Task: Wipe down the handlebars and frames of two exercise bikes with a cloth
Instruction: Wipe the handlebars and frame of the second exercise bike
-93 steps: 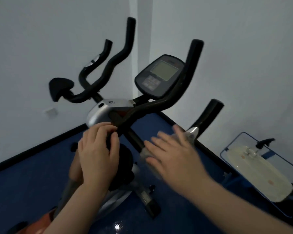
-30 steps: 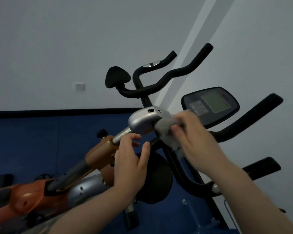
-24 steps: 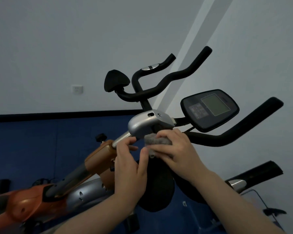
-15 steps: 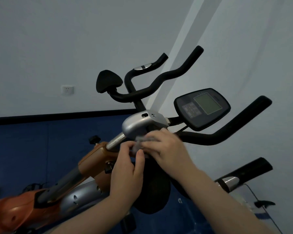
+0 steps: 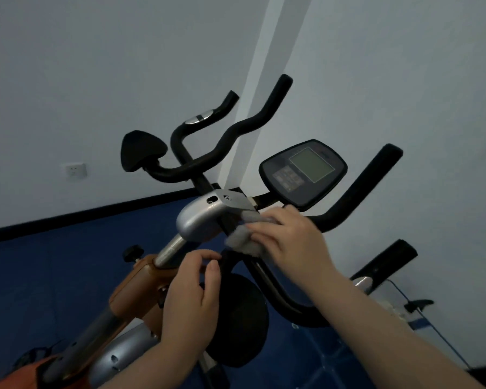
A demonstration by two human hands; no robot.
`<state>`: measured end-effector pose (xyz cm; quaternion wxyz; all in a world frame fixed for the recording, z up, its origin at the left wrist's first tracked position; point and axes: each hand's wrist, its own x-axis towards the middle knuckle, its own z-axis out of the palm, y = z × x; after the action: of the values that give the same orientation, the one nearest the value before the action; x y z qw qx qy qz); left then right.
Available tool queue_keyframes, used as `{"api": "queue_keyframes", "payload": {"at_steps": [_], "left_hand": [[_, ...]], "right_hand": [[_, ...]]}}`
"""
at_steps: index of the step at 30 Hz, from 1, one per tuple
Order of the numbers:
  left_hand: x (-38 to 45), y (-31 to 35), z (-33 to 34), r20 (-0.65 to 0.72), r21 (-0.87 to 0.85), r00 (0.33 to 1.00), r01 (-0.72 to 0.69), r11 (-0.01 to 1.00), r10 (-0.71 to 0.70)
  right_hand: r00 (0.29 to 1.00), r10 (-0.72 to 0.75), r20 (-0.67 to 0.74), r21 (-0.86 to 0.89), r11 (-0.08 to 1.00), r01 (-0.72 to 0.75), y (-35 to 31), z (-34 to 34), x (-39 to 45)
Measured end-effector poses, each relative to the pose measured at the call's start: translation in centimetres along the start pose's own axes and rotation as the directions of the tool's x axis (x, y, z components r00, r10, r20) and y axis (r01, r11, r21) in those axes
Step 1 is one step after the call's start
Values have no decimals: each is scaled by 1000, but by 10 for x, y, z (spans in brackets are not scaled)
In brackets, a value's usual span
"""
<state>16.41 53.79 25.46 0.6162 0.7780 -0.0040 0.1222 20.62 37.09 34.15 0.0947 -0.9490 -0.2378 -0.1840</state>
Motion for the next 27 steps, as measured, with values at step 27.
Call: {"api": "queue_keyframes", "payload": {"at_steps": [27], "left_hand": [[89,50,64,438,119,881,-256,959,181]], "right_hand": [[603,686,-407,279,722,-634,0,7,-5]]}}
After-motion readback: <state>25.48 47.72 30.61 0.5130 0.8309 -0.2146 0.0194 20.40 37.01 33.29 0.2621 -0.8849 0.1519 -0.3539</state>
